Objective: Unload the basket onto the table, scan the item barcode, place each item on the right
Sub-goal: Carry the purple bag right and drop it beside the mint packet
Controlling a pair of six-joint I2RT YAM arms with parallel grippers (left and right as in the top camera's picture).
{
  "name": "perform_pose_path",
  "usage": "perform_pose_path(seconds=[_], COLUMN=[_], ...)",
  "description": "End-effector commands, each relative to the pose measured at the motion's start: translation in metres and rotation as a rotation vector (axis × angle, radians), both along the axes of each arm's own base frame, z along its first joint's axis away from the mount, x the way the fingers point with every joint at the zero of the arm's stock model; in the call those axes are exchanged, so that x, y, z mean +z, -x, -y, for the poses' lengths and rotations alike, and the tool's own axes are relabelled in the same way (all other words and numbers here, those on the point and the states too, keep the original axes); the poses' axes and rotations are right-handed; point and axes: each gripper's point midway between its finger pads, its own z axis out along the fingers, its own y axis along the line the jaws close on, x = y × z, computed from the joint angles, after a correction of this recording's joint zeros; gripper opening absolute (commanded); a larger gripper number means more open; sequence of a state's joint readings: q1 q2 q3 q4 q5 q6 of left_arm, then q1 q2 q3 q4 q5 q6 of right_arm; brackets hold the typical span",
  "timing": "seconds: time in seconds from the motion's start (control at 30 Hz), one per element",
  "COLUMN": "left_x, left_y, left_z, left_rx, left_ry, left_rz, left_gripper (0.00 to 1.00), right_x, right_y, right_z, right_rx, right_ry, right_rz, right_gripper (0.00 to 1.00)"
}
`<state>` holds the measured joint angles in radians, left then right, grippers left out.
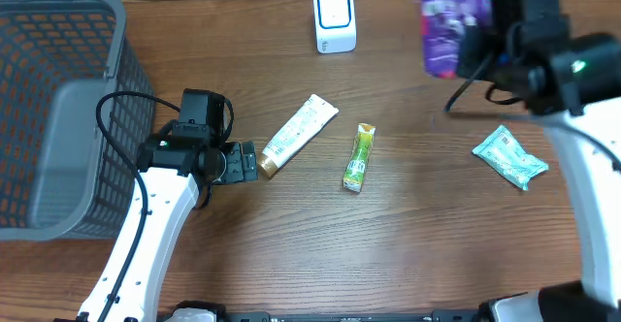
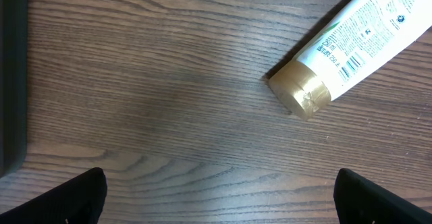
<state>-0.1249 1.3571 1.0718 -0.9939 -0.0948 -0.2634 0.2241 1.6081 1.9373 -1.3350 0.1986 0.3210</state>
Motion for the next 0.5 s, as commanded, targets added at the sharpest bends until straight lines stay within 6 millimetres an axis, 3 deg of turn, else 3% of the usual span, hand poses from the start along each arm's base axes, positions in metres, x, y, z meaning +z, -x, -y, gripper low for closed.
perform_pose_path(seconds=[0.0, 0.2, 0.37, 0.4, 0.47], left_x=[-0.002, -0.002, -0.002, -0.002, -0.002], left_y=[0.000, 0.000, 0.000, 0.000, 0.000], left_z=[0.000, 0.000, 0.000, 0.000, 0.000], left_rx=[0.009, 0.009, 0.009, 0.009, 0.009], left_ry=[-0.005, -0.005, -0.005, -0.005, -0.005], left_rz=[-0.001, -0.001, -0.001, -0.002, -0.002], left_gripper=[1.00, 1.00, 0.99, 1.00, 1.00], right_x=[-0.048, -0.132, -0.209, -0.212, -0.225], right_y=[0.004, 0.012, 0.032, 0.034, 0.043], right_z=[0.036, 0.099, 0.131, 0.133, 0.142], right_rx=[-0.293, -0.559, -0.690, -0.696, -0.718], right_ry=[-0.240, -0.285, -0.355, -0.356, -0.353], right_rz=[-0.158, -0.261, -0.316, -0.319, -0.337], right_gripper=[0.04, 0.04, 0.05, 0.09, 0.41])
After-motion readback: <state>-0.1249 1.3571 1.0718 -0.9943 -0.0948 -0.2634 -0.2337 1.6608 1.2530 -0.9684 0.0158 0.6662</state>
